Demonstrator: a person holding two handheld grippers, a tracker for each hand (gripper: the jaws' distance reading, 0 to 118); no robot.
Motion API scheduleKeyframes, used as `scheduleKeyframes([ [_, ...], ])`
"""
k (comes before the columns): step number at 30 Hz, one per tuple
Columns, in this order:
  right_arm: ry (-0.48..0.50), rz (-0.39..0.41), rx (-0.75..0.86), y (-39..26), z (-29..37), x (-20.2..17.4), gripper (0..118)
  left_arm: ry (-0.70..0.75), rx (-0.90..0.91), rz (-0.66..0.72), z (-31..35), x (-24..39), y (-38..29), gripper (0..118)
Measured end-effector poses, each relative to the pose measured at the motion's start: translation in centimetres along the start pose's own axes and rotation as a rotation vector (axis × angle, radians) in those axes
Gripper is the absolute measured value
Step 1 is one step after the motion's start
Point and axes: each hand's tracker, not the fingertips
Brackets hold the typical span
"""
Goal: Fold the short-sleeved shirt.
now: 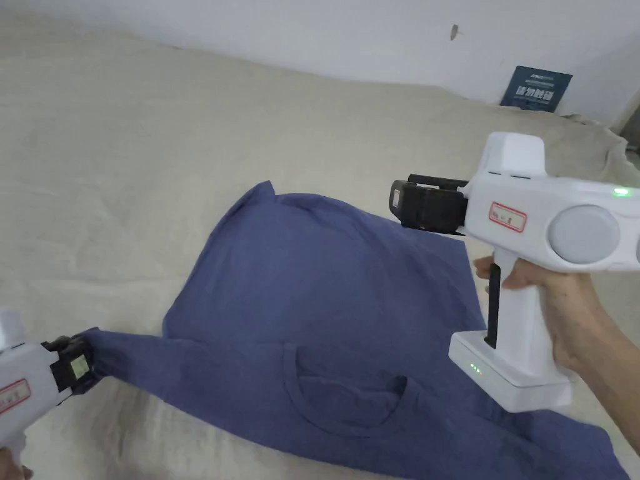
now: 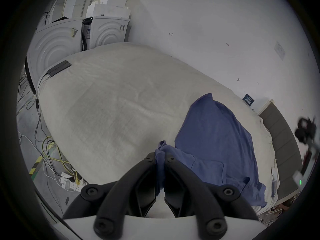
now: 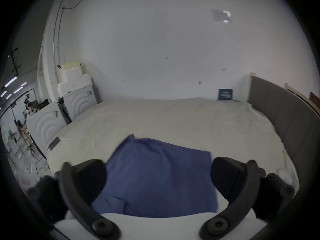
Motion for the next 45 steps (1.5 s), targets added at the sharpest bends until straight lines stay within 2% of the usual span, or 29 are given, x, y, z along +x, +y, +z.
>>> scheduleKeyframes([
  [2,0.032,0.028,-0.088,1.8,-4.7,-1.3,116,-0.002,0.0,-0.011,-0.1,-0.1,0.0,3],
  [6,0.037,0.063,-0.222,4.1,-13.4,-3.9,116,0.002,0.014,0.028,-0.2,-0.7,-0.2,3],
  [10,0.012,0.137,-0.37,5.4,-22.8,-6.6,116,0.009,-0.004,0.051,-1.3,-1.4,-0.2,3],
  [12,0.01,0.15,-0.417,5.4,-27.2,-7.8,116,0.017,-0.025,0.055,-1.9,-1.8,-0.2,3],
  [17,0.001,0.178,-0.495,4.6,-36.1,-10.9,107,0.026,-0.05,0.122,-2.7,-2.4,-0.4,3],
  [19,0.008,0.178,-0.522,4.0,-38.1,-11.7,105,0.022,-0.066,0.139,-2.9,-2.6,-0.7,3],
  [21,0.019,0.177,-0.532,3.7,-39.5,-12.3,98,0.022,-0.085,0.143,-3.1,-2.6,-1.1,3],
  [23,0.027,0.184,-0.54,3.4,-40.5,-12.7,86,0.029,-0.098,0.151,-3.5,-2.9,-1.2,3],
  [25,0.035,0.197,-0.542,3.1,-41.0,-13.3,83,0.028,-0.107,0.155,-3.7,-3.1,-1.5,3],
  [27,0.048,0.202,-0.547,2.9,-41.2,-13.2,58,0.038,-0.115,0.157,-4.2,-3.4,-1.6,3],
  [28,0.05,0.204,-0.55,2.8,-41.2,-13.4,42,0.042,-0.12,0.159,-4.2,-3.3,-1.7,3],
  [29,0.053,0.208,-0.55,2.6,-41.1,-13.2,20,0.046,-0.122,0.164,-4.3,-3.3,-1.7,3],
  [30,0.055,0.211,-0.55,2.6,-40.9,-13.1,11,0.044,-0.12,0.17,-4.3,-3.4,-1.7,3],
  [34,0.055,0.228,-0.533,3.3,-39.1,-12.7,6,0.03,-0.11,0.172,-4.1,-3.0,-1.7,3],
  [37,0.063,0.198,-0.479,5.2,-36.2,-12.1,6,0.014,-0.084,0.187,-3.6,-2.7,-1.6,3],
  [45,0.088,0.135,-0.295,12.1,-21.9,-7.9,6,-0.068,0.054,0.231,-2.4,-1.4,1.7,3],
])
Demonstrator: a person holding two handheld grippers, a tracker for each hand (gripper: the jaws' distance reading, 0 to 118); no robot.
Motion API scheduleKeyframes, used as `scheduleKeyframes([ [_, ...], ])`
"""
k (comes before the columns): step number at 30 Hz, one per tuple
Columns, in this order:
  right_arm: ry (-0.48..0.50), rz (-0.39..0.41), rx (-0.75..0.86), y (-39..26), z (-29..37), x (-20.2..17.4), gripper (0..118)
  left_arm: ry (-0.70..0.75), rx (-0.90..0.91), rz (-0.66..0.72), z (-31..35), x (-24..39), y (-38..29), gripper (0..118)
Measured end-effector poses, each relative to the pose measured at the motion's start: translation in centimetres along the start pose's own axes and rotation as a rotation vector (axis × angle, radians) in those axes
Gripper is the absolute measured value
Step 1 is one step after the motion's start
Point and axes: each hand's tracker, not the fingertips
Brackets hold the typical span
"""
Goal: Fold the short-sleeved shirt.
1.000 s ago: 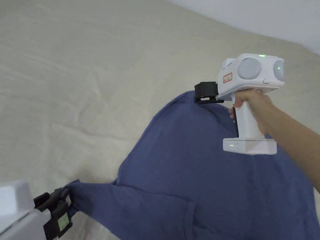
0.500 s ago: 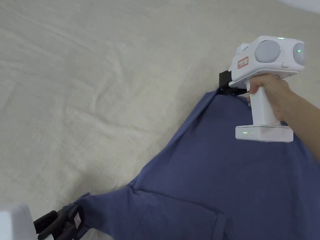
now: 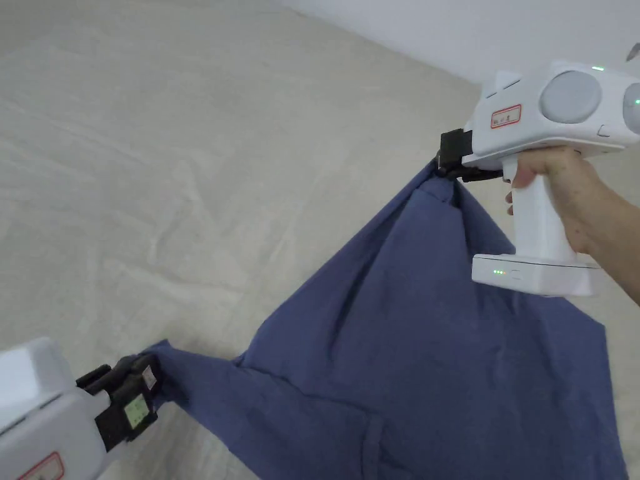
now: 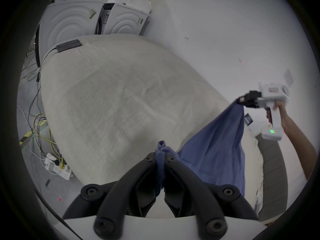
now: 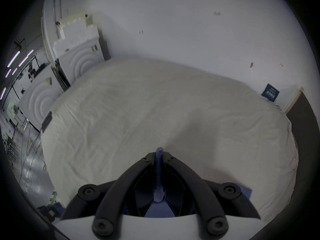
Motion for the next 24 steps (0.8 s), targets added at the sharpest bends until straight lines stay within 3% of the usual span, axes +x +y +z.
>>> scheduleKeyframes([
  [5,-0.073,0.001,0.125,-0.9,12.4,3.9,6,-0.072,0.098,-0.071,1.4,3.8,2.9,3],
  [12,-0.184,-0.096,0.287,-5.2,30.0,9.9,6,-0.135,0.25,-0.148,5.2,9.7,8.6,3],
  [15,-0.219,-0.12,0.336,-7.2,36.1,12.3,6,-0.25,0.292,-0.14,8.0,12.4,11.9,3],
  [20,-0.254,-0.166,0.426,-9.7,44.4,14.2,6,-0.352,0.374,-0.259,13.1,18.4,16.9,3],
  [24,-0.279,-0.16,0.5,-10.6,50.2,14.5,6,-0.389,0.453,-0.383,17.8,23.2,19.9,3],
])
